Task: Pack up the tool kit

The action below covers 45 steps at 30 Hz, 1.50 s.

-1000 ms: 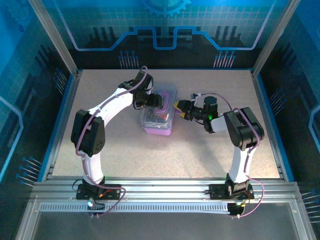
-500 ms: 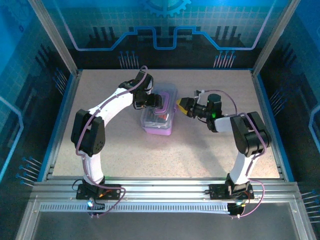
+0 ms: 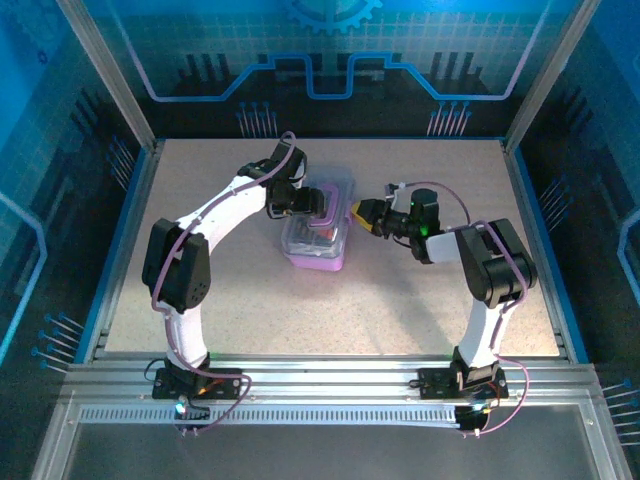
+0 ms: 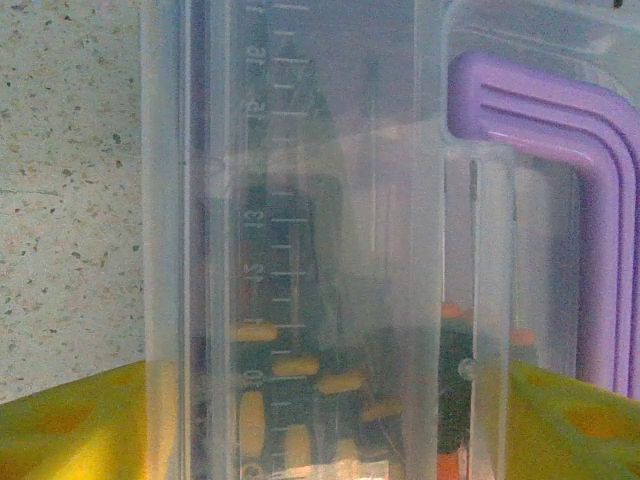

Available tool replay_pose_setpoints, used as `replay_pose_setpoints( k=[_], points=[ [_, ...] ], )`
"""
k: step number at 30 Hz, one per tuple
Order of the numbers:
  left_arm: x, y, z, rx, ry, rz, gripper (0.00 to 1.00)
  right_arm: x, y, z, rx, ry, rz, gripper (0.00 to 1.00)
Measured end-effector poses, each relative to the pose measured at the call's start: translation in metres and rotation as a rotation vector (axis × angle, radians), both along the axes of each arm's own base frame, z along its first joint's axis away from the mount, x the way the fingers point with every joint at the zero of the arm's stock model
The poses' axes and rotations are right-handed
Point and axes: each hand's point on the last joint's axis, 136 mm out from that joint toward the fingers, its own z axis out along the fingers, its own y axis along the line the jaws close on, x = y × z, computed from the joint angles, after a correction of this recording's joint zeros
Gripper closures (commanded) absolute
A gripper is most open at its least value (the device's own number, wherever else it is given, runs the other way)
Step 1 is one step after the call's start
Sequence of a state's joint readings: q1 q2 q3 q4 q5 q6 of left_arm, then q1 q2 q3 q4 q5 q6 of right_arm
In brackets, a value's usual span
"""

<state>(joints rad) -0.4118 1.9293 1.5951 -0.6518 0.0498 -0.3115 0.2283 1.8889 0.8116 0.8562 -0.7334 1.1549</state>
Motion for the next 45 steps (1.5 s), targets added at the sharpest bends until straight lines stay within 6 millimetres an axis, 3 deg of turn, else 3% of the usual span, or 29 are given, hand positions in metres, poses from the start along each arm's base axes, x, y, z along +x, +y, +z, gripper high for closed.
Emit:
replay_pose_setpoints(
  k=[9,22,31,45],
  points=[
    [0.0,-0.002,0.0,-0.004,0.0,-0.004,0.74,-0.003,-0.002,-0.019,-0.075,0.038,0.014,0.43],
    [0.0,-0.002,-0.001,0.014,0.003,-0.003,0.75,-0.001,0.0,-0.015,-0.068,0.027,0.014,0.45],
    [-0.003,-0.005,-0.007,0.083,0.005,0.0,0.76,-0.001,-0.005,-0.026,-0.06,0.06,0.002,0.57],
    [-0.001,-0.005,-0.007,0.082,0.0,0.001,0.77,0.001,-0.006,-0.034,-0.047,0.04,0.007,0.62]
  ],
)
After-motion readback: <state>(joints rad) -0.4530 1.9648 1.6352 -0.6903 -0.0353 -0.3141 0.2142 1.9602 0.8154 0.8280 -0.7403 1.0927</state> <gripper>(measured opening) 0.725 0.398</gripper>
